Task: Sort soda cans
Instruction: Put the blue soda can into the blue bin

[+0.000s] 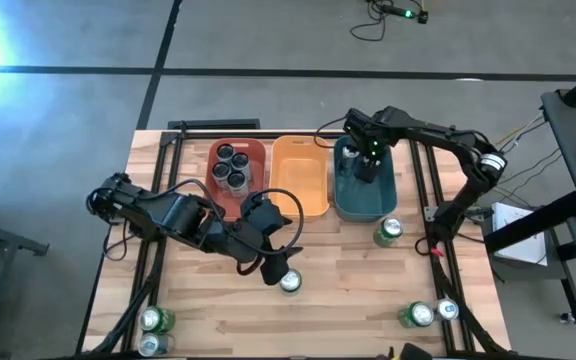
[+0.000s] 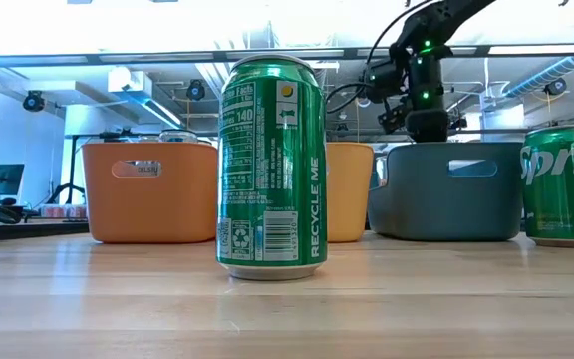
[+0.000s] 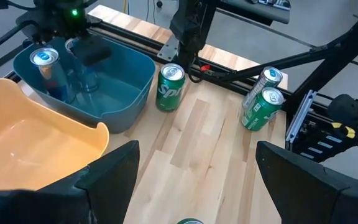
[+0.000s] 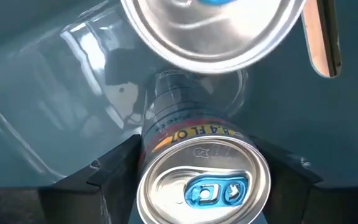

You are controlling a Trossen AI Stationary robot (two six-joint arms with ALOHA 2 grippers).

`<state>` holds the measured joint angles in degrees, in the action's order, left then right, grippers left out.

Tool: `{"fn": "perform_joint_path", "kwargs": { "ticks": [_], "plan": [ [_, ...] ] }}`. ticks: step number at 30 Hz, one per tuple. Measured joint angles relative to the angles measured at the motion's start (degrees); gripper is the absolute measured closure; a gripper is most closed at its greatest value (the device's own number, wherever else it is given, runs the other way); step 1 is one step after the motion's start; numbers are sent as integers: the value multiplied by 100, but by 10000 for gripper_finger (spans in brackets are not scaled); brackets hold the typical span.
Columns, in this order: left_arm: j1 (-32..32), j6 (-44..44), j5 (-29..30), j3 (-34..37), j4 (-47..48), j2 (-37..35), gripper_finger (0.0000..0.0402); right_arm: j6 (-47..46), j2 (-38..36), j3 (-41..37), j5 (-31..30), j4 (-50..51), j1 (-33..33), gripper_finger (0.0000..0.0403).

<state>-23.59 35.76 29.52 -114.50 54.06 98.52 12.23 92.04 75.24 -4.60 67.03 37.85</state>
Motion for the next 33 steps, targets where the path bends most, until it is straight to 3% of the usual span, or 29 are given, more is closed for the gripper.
{"fn": "perform_joint_path", "kwargs": {
  "ticks": [10, 17, 21, 26, 33],
  "plan": [
    [-106, 38, 368, 0, 47, -19, 95, -247, -312, 135, -88, 200, 6, 84],
    [-302, 81, 711, 0, 355, -138, 95, -436, -1462, 491, -162, 860, -436, 46],
    [-294, 75, 714, 0, 487, -140, 95, -1042, -2400, 490, -139, 1126, -1459, 48],
    [-168, -186, 702, 130, 416, -138, 95, -2551, -3189, 394, -132, 1877, -3236, 62],
    [199, -778, -171, 318, -24, -131, 95, -4499, -3060, 276, -111, 2292, -5791, 62]
  ]
}}
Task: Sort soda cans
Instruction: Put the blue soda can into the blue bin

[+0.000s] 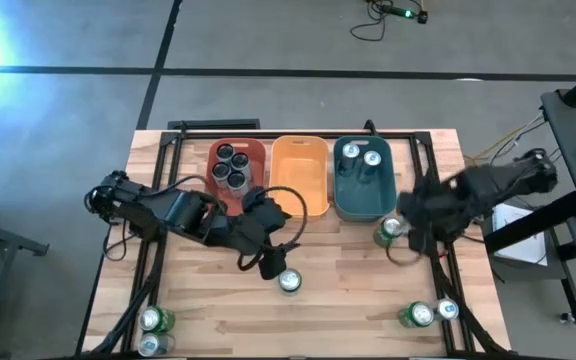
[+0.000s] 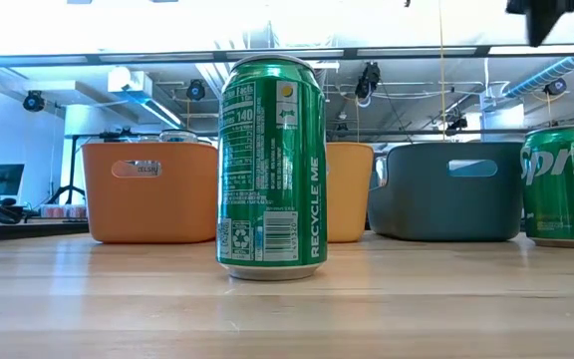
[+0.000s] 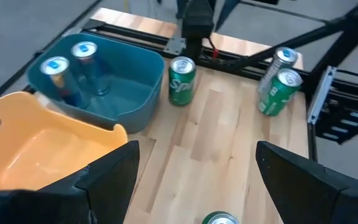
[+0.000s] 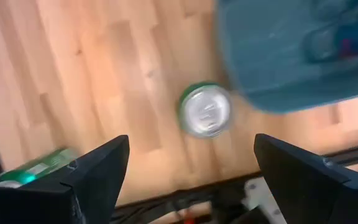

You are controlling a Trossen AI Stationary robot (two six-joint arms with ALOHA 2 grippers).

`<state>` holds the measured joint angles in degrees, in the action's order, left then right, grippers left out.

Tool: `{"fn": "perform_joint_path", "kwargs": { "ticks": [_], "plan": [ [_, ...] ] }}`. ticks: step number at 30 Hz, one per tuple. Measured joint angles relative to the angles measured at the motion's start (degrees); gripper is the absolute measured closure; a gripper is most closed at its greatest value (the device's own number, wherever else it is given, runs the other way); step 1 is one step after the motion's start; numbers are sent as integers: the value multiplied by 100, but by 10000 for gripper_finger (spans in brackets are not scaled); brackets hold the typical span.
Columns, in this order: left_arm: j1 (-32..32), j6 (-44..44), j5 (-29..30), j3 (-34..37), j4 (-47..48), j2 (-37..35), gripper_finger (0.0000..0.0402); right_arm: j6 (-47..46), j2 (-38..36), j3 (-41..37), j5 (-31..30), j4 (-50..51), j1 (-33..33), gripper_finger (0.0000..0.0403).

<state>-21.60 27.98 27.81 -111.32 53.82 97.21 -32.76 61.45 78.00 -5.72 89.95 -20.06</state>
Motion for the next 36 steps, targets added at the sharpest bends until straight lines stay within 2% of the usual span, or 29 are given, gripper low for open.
{"fn": "perform_joint_path", "kwargs": {
  "ticks": [6, 14, 19, 26, 36],
  "plan": [
    [129, -390, -349, 431, -654, -78, 95, -1505, 625, -3, 160, -2, -1351, 59],
    [201, -504, -946, 1267, -1717, -334, 95, -2833, 1230, -3, 540, -112, -2980, 67],
    [196, -502, -1113, 1725, -2356, -497, 95, -3578, 1567, -3, 691, -329, -3729, 55],
    [192, -500, -1397, 2091, -2921, -546, 95, -4522, 1853, -5, 1257, -678, -4256, 38],
    [153, -607, -1509, 2104, -3120, -520, 95, -4732, 1943, -191, 1743, -1122, -4296, 36]
  ]
}}
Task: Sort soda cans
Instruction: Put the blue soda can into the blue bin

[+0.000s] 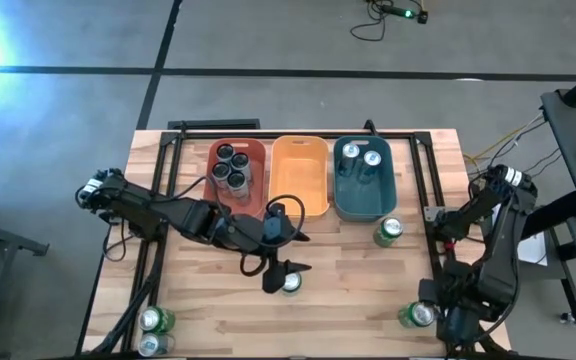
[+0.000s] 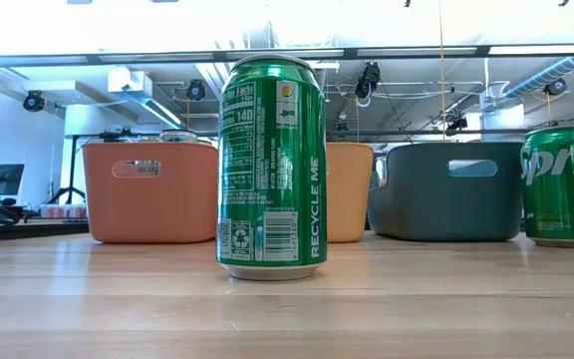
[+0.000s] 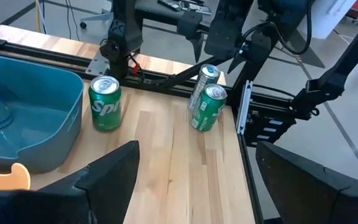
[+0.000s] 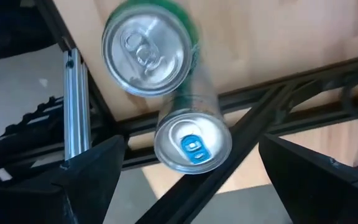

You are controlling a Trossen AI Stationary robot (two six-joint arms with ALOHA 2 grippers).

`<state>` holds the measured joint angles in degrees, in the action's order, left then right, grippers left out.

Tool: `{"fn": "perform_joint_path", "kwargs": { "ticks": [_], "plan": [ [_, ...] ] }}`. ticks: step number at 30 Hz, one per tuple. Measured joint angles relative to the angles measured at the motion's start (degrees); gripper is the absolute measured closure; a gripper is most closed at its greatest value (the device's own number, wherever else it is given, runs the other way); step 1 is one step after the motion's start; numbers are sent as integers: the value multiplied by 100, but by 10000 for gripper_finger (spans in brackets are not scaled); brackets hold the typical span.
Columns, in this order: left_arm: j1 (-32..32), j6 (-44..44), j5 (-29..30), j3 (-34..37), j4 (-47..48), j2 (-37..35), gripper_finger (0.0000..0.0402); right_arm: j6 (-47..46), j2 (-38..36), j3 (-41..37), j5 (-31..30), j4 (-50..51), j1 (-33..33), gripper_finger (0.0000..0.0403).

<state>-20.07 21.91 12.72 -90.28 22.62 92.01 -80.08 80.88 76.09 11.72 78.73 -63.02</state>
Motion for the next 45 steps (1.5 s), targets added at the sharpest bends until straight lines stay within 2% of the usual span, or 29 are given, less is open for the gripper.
{"fn": "perform_joint_path", "kwargs": {
  "ticks": [3, 10, 16, 21, 24, 28, 33, 36, 41, 45],
  "plan": [
    [-22, 0, 1, 11, 10, 0, 95, -144, 2, -197, 186, -173, 0, 36],
    [-51, -46, 4, 26, 16, 4, 95, -261, -48, -713, 210, -451, 2, 36],
    [-88, 24, -16, 85, 12, 9, 95, -465, -126, -1316, 726, -1287, -25, 37],
    [-124, 21, -23, 85, 8, 9, 95, -604, -232, -1660, 717, -1398, -35, 38],
    [-127, 0, -23, 85, 8, 3, 95, -618, -298, -1790, 764, -1484, -35, 53],
    [-127, -24, -23, 85, 10, -17, 95, -630, -372, -1821, 787, -1475, -35, 99],
    [-127, -24, -25, 87, 54, -49, 95, -619, -528, -1508, 822, -1229, -35, 173],
    [-125, -71, -21, 87, 56, -89, 95, -659, -666, -1230, 708, -613, -35, 175],
    [-110, -149, -16, 87, 52, -94, 95, -955, -909, -905, 10, 679, 21, 175],
    [-110, -149, -12, 87, 50, -98, 95, -1094, -1282, -885, -269, 979, 252, 173]
  ]
}}
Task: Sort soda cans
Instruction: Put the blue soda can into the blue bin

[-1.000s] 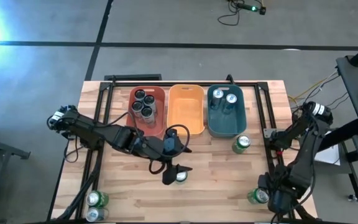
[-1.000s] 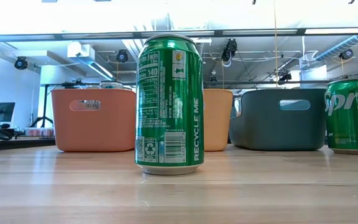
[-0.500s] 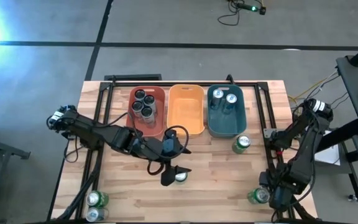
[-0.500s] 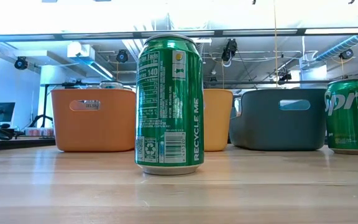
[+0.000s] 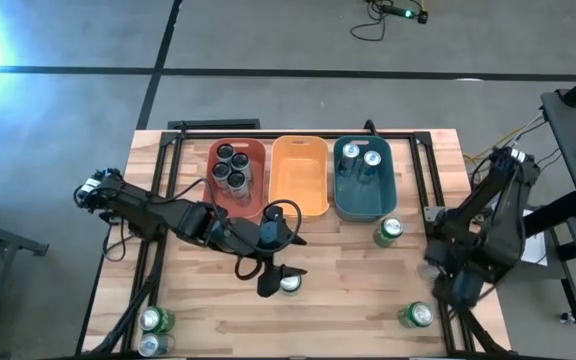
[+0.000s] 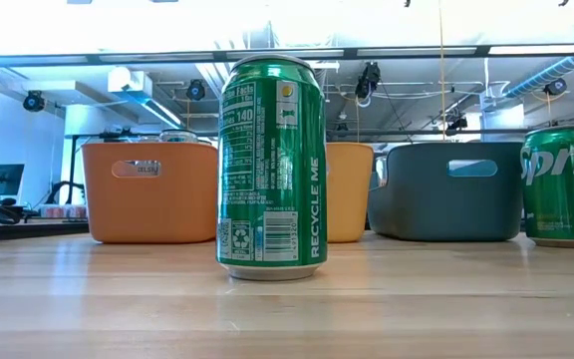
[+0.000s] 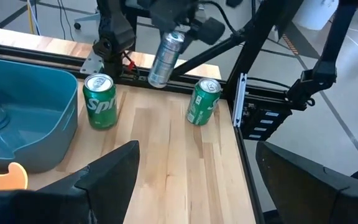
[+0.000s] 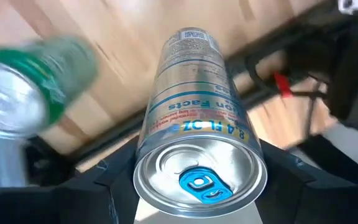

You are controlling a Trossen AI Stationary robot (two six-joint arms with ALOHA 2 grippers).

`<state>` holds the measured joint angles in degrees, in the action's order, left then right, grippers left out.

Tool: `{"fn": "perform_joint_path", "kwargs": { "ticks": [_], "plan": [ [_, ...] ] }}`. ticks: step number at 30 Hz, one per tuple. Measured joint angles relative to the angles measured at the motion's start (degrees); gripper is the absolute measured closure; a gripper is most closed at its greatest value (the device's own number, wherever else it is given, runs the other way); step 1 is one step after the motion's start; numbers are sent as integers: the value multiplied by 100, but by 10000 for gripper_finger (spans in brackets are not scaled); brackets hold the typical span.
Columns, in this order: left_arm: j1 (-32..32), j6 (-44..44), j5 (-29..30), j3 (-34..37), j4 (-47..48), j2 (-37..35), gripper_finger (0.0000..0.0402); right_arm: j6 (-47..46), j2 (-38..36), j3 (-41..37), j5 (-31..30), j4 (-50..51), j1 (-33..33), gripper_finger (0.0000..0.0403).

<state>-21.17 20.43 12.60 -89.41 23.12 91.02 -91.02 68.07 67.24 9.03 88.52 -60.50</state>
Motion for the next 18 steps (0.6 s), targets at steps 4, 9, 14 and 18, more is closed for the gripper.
{"fn": "perform_joint_path", "kwargs": {
  "ticks": [4, 9, 14, 18],
  "plan": [
    [0, 13, 2, 0, -1, -4, 95, 298, -357, 2, -221, -204, 421, 163],
    [0, 41, 8, 0, -69, -7, 95, 1176, -475, 1, -325, -468, 1244, 172],
    [0, 104, 42, 0, -135, -7, 95, 2365, -249, 85, -478, -1494, 2327, 168],
    [0, 181, 52, 0, -270, -9, 95, 3612, 108, 489, -556, -1749, 3276, 169]
  ]
}}
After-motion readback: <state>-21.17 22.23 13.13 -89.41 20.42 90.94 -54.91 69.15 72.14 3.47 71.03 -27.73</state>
